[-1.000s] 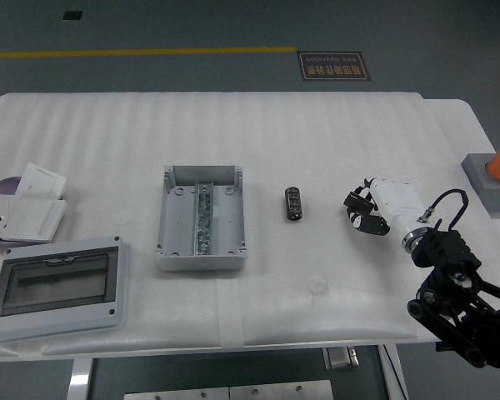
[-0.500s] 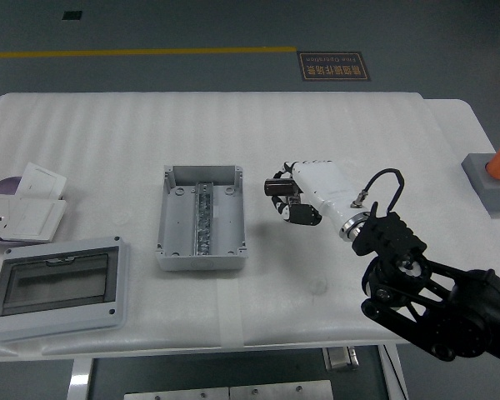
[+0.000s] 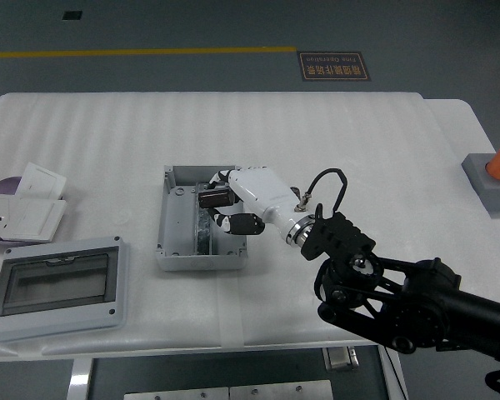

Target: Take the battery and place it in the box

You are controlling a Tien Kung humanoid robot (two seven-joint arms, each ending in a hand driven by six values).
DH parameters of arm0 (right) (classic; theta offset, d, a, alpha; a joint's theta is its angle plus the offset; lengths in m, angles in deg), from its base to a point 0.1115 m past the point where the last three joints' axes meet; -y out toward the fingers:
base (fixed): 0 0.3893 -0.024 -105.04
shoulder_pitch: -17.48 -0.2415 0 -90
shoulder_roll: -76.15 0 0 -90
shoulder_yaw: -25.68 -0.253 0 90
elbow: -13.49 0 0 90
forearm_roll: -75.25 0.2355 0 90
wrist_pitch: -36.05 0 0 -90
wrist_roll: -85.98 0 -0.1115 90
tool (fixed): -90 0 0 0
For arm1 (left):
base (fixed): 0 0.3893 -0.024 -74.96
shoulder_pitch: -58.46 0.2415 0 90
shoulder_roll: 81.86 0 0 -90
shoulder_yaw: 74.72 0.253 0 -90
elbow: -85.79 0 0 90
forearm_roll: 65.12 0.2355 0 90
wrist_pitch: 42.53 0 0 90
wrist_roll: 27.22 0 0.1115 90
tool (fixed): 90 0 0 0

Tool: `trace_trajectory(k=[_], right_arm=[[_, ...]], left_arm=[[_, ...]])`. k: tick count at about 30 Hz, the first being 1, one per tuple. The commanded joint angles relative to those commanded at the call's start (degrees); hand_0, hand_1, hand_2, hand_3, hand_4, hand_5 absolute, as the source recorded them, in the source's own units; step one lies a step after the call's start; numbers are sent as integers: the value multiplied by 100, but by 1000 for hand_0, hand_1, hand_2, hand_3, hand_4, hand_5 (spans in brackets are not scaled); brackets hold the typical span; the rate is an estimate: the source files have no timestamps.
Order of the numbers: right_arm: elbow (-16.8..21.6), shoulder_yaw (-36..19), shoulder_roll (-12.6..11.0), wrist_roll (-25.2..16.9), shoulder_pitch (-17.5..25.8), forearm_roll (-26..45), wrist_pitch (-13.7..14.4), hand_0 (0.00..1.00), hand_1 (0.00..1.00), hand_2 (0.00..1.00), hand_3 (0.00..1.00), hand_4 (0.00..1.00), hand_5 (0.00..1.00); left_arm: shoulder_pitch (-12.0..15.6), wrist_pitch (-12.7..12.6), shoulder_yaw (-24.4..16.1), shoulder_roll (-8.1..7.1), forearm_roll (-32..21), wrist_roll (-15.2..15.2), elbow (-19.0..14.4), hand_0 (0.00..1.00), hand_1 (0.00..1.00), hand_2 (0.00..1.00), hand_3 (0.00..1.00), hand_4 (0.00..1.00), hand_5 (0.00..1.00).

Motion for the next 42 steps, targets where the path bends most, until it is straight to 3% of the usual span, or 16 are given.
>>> trace_trajectory(k=[1,2,7,8,13,14,20,22,27,36,42], right_arm=[[-28,48,16,17,-19,1,-23,292,432,410,661,355,186],[-52,89,31,32,-34,1,-45,604,694,732,998,589,295],[-123,196,103,106,-79,-19,-74,604,694,732,998,589,295],[-130,190,111,109,-78,-25,-66,820,851,878,998,678,304],[-171,-7,83,83,-25,-27,-29,820,851,878,998,678,304],[-178,-66,63,76,-11,-17,-28,871,896,920,998,749,300],[-271,-543,-261,69,132,79,-75,872,900,923,998,776,319],[-340,-611,-410,79,163,141,-165,872,900,923,998,776,319],[-455,-502,-683,96,106,371,-698,865,884,913,998,800,320],[-889,-152,-745,129,-149,438,-1225,861,877,903,998,831,339],[-1157,-35,-763,115,-274,376,-1292,867,874,903,998,863,367]], left_arm=[[-2,-3,-34,-2,32,-8,0,575,629,525,538,652,204],[-5,-5,-63,-4,60,-15,0,575,626,521,534,652,193],[-16,4,-141,-7,141,-25,0,575,626,521,534,652,193],[-16,10,-136,-6,137,-23,0,573,620,509,526,664,180],[-6,58,-51,-2,57,24,0,573,620,509,526,664,180],[-2,63,-37,-2,42,33,0,572,617,498,517,686,169],[21,73,-3,3,-14,72,0,573,622,497,515,697,173],[29,73,11,9,-38,79,0,573,622,497,515,697,173],[36,91,39,19,-83,109,0,574,620,500,518,682,170],[16,103,56,20,-91,101,0,574,618,502,521,659,166],[24,98,62,19,-89,94,0,575,617,498,523,671,155]])
